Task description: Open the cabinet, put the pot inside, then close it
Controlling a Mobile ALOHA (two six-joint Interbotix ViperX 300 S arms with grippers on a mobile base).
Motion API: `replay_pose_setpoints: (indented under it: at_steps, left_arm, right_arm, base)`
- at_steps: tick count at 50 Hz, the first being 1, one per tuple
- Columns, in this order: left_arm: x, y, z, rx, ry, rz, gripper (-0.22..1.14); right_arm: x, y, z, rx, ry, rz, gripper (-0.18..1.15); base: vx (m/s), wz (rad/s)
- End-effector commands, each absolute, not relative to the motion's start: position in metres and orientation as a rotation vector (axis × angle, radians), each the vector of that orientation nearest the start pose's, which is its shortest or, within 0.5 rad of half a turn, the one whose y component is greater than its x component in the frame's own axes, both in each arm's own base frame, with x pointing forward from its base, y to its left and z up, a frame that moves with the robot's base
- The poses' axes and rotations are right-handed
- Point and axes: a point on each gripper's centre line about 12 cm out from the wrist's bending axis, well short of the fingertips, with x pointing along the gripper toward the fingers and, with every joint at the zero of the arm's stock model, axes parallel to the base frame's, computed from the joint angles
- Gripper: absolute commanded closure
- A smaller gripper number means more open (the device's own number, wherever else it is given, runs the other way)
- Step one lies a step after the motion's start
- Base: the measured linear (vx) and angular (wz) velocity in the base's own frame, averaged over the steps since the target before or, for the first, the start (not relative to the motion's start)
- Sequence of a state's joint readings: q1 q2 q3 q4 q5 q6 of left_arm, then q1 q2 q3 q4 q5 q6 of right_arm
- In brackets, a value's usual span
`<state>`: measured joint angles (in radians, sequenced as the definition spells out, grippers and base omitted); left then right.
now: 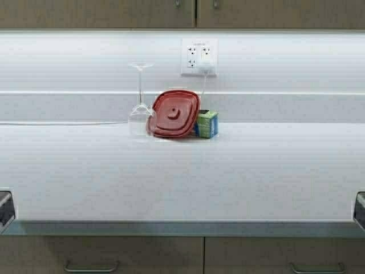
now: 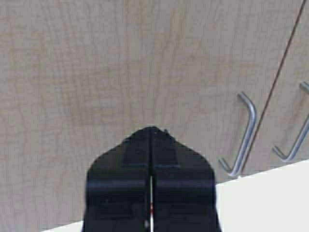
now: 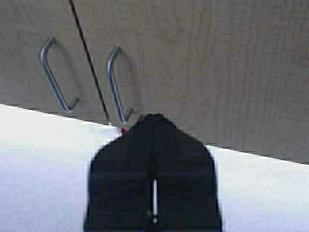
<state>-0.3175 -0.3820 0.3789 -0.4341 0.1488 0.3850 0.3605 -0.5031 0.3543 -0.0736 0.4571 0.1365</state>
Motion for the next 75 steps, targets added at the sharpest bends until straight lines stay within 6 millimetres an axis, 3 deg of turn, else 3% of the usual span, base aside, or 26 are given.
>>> replay_pose_setpoints:
  at_steps: [1, 75]
  left_arm:
    - [0.3381, -0.1191, 0.4204, -0.032, 0.117, -0.375, 0.87]
    - [0.3386, -0.1192, 0.4224, -0.033, 0.112, -0.375, 0.87]
  right_arm:
    - [0.2958, 0.1085, 0.4378, 0.014, 0.281, 0.32, 0.91]
    - [0.2958, 0.1082, 0.4397, 0.009, 0.275, 0.319, 0.91]
  base:
    - [0.0, 0.0]
    - [0.0, 0.0]
